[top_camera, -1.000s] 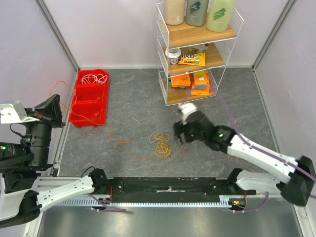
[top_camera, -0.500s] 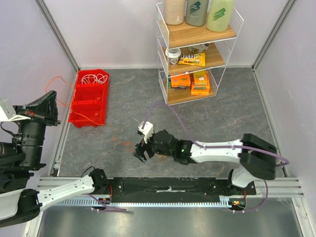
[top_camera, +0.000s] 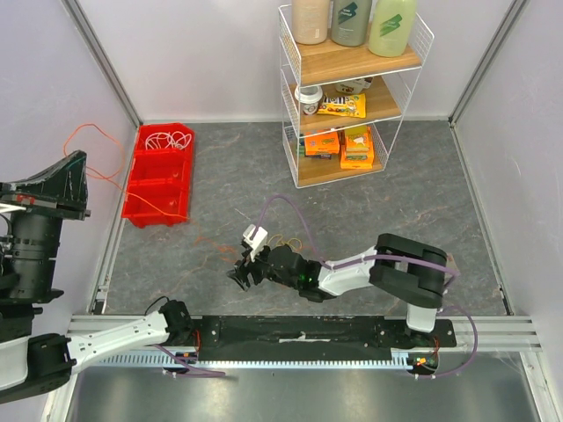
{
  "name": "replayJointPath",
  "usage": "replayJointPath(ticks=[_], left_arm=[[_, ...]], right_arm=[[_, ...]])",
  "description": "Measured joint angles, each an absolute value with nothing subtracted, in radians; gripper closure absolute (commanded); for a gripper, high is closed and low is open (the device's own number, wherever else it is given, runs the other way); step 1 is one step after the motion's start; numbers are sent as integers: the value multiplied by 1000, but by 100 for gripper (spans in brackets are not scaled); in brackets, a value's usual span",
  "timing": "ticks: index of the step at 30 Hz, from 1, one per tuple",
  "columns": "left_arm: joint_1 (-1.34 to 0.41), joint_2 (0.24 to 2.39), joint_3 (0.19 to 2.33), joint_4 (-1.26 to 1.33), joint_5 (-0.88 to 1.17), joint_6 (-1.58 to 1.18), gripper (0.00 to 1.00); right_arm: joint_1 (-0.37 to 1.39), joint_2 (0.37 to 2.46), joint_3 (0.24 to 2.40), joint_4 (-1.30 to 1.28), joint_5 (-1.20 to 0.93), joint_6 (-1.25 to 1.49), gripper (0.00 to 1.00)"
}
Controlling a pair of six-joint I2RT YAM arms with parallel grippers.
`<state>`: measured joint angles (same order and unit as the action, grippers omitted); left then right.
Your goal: Untangle the cables
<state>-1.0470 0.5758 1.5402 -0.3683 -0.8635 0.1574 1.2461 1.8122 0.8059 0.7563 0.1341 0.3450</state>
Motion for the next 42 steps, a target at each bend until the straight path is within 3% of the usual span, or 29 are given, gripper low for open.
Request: replayJointPath(ticks=[15, 17, 19, 20, 25, 29, 35, 42], left_arm=[[-1047, 597, 1580, -399, -831, 117, 98], [-1047, 597, 1583, -407, -831, 113, 98], [-1047, 597, 1585, -414, -831, 109, 98], [-1047, 597, 1586, -416, -831, 108, 98], [-1047, 596, 1586, -419, -837, 108, 98], [-1047, 582, 1559, -411, -854, 109, 98], [-1047, 546, 1436, -352, -879, 118, 98], [-1047, 594, 1373, -337, -880, 118, 98]], right_arm=[[1248, 2009, 868, 987, 262, 367, 50], [1248, 2015, 873, 1014, 248, 378, 65], [1248, 2016, 874, 1029, 243, 390, 95], [1248, 2016, 876, 1030, 247, 406, 100], [1227, 1945, 850, 899, 325, 467, 100], [1132, 1670, 706, 657, 451, 545, 100], [823, 1197, 628, 196, 576, 606, 100], [476, 1087, 693, -243, 571, 572, 100]])
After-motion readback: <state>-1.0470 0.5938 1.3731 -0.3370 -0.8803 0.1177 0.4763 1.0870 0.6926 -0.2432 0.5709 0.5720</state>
